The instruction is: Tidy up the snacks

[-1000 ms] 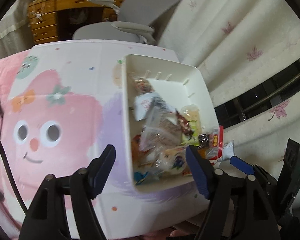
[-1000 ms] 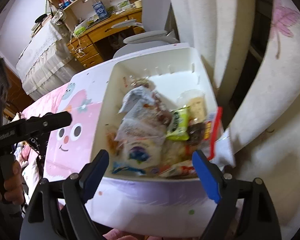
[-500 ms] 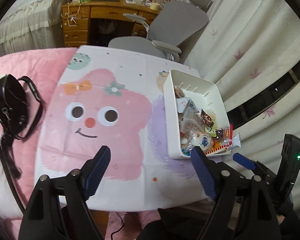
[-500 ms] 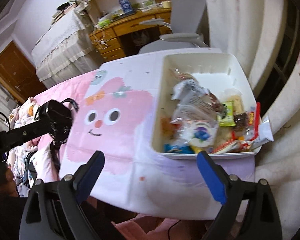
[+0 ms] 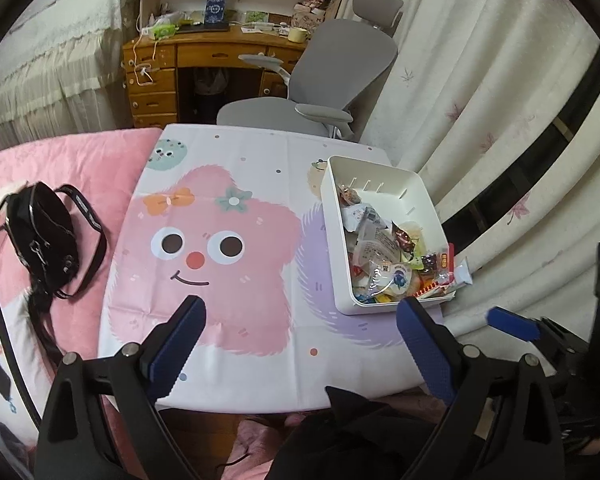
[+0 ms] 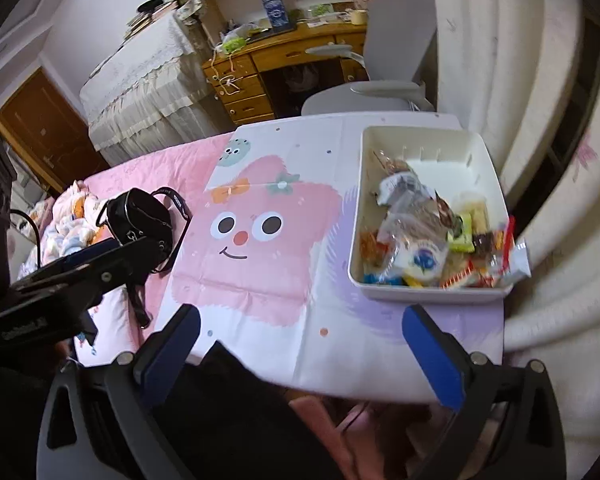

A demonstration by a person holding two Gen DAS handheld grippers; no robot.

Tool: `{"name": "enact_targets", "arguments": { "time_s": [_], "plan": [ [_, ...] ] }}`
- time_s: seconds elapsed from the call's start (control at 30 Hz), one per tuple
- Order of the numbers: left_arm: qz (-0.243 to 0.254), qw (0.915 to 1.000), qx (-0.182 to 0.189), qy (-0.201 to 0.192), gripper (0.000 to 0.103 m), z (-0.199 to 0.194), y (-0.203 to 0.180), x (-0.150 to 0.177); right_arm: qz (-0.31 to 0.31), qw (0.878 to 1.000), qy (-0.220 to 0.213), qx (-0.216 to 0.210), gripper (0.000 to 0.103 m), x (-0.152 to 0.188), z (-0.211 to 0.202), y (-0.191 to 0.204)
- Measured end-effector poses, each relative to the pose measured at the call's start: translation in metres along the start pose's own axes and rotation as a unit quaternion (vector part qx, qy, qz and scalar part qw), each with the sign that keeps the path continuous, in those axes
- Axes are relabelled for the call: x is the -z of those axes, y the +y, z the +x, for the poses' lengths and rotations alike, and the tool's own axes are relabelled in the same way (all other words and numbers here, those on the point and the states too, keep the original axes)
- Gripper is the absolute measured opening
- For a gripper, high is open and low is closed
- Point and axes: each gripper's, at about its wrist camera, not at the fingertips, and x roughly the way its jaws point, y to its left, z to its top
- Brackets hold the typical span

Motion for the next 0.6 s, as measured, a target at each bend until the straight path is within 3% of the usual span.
{"name": "enact_targets", "arguments": {
  "time_s": [0.23, 0.6],
  "plan": [
    [0.024, 0.9991, -0.033, 0.006, 0.101, 0.003, -0.019, 0.007, 0.024, 0.998, -0.02, 0.048, 0.103, 0.009, -0.011, -0.013],
    [0.027, 0.9972, -0.07, -0.003, 0.102, 0.01, -0.025, -0.001, 0.017, 0.998, -0.029, 0.05, 0.103, 0.004, -0.011, -0.014]
  ]
}}
